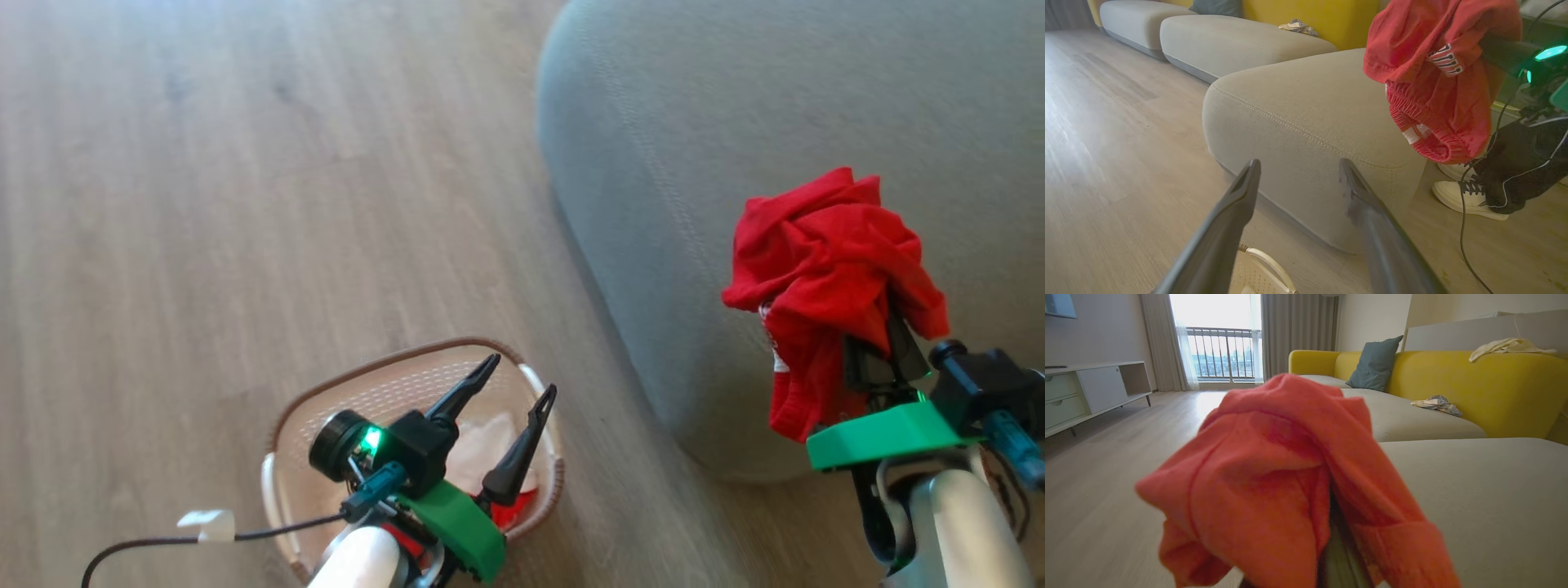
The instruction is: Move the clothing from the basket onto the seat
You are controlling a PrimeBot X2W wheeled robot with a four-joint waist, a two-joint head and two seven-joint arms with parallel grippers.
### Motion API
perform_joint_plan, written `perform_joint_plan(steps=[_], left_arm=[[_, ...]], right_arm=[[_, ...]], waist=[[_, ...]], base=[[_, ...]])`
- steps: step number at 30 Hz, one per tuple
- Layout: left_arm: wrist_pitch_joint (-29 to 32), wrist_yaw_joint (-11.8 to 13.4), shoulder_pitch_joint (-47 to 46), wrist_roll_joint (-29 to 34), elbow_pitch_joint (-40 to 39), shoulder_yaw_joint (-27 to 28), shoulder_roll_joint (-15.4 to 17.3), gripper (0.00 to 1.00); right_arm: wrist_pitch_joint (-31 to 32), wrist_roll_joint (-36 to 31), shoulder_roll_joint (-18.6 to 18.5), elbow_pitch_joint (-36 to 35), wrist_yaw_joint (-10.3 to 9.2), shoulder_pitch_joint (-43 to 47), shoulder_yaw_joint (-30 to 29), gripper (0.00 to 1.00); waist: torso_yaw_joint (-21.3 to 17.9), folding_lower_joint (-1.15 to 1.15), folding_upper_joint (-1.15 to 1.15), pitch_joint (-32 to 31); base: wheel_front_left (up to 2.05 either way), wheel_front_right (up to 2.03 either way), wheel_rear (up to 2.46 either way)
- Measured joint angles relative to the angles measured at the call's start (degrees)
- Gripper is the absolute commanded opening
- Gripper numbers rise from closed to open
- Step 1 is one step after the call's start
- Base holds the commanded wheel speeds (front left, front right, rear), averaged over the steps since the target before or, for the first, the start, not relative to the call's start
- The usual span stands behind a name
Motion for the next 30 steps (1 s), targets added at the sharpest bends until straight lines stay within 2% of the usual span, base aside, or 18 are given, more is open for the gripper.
perform_joint_plan(steps=[10,13,19,30], left_arm=[[0.0,-0.4,-1.3,2.2,-0.1,-0.1,0.2,1.0],[0.0,-0.4,-2.0,2.3,0.0,-2.0,0.7,1.0],[0.0,-0.5,-4.7,1.5,0.3,-5.6,1.8,1.0],[0.0,-0.5,-5.7,0.3,0.9,-7.4,2.3,1.0]], right_arm=[[0.0,2.2,0.1,-1.4,0.0,0.0,-1.2,0.0],[0.0,3.0,0.1,-2.1,0.0,0.1,-3.0,0.0],[0.0,4.0,0.5,-3.7,0.0,0.3,-4.7,0.0],[0.0,4.5,0.5,-4.1,0.0,1.9,-6.5,0.0]], waist=[[-9.5,0.0,0.0,2.7],[-11.6,0.0,0.0,3.8],[-13.0,0.01,0.0,6.0],[-13.2,0.0,0.0,6.8]], base=[[0.0,0.0,0.0],[0.0,0.0,0.0],[0.0,0.0,0.0],[0.0,0.0,0.0]])
